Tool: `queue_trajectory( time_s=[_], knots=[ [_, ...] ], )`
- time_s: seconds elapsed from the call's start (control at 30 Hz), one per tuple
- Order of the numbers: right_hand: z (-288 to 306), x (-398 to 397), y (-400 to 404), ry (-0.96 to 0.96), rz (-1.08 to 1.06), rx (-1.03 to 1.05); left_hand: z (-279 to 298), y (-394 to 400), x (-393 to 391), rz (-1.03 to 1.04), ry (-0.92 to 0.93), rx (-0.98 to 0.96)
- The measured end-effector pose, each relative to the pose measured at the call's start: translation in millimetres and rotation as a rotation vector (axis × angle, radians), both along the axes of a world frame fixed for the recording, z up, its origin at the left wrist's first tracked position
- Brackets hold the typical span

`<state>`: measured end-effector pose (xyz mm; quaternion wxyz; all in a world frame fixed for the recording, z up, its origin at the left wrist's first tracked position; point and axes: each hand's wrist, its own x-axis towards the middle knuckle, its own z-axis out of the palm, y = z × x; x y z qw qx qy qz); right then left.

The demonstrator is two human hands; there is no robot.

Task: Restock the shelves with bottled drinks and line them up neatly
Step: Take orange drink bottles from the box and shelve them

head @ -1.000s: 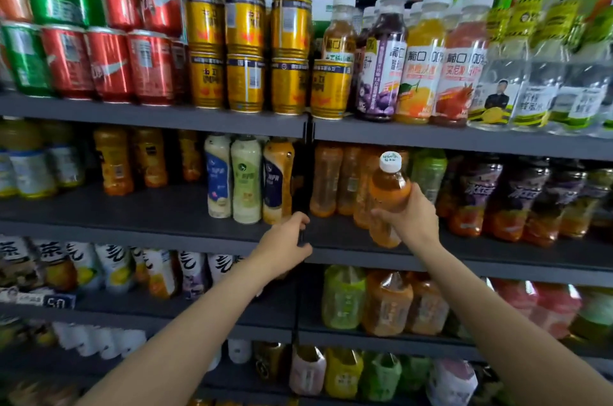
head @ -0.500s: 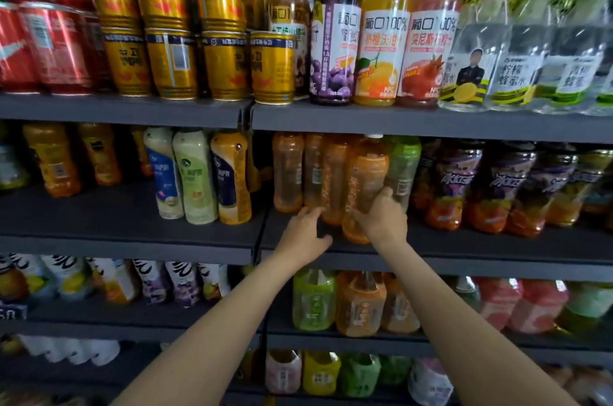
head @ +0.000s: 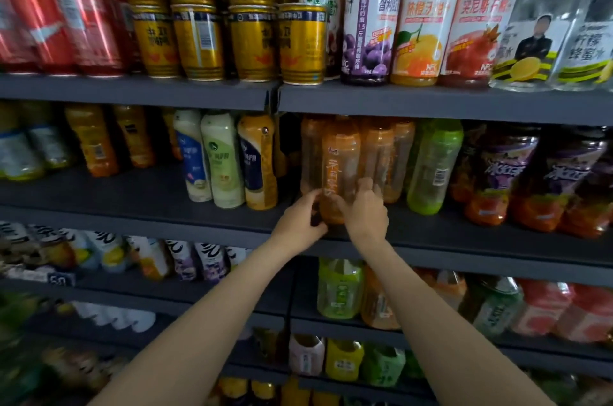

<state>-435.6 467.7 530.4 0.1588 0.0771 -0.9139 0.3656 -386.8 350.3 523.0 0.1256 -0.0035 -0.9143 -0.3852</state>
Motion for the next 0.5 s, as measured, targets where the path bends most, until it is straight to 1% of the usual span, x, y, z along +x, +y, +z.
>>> queue_trajectory(
  time_s=[0.07,0.13,0.2,0.23,0.3,0.33,0.4,0.47,0.5],
  knots=[
    [0.9,-1.2,-4.1,-0.019,-0.017,-0.021,-6.0,-9.3,10.4,0.033,0.005,-0.052],
    [0.7,4.6,-11.3,-0.011,-0.071,-0.102,-14.6,-24.3,26.5,0.064,-0.025,-0.086],
    [-2.5,21.1,-24.1,0.067,-0.113,-0.19,-24.4,-46.1,49.9,0.096,-0.055,-0.055],
    [-6.8,33.7,-32.9,0.122,-0.087,-0.201,-28.9,-57.5,66.1,0.115,-0.064,-0.017],
    [-20.1,65.1,-53.8,0.174,0.08,-0.175,-43.4,-82.4,106.2,0.169,-0.083,0.088],
    [-28.9,82.6,-66.9,0.155,0.186,-0.134,-54.8,-97.1,130.2,0.193,-0.117,0.134],
    [-48.3,115.7,-99.4,0.057,0.392,0.025,-84.5,-131.9,184.6,0.216,-0.259,0.186],
    [-70.3,144.6,-141.4,-0.105,0.552,0.229,-123.6,-173.6,245.1,0.248,-0.436,0.18],
    [-81.6,161.7,-165.3,-0.198,0.605,0.32,-140.2,-195.1,276.5,0.277,-0.488,0.178]
  ],
)
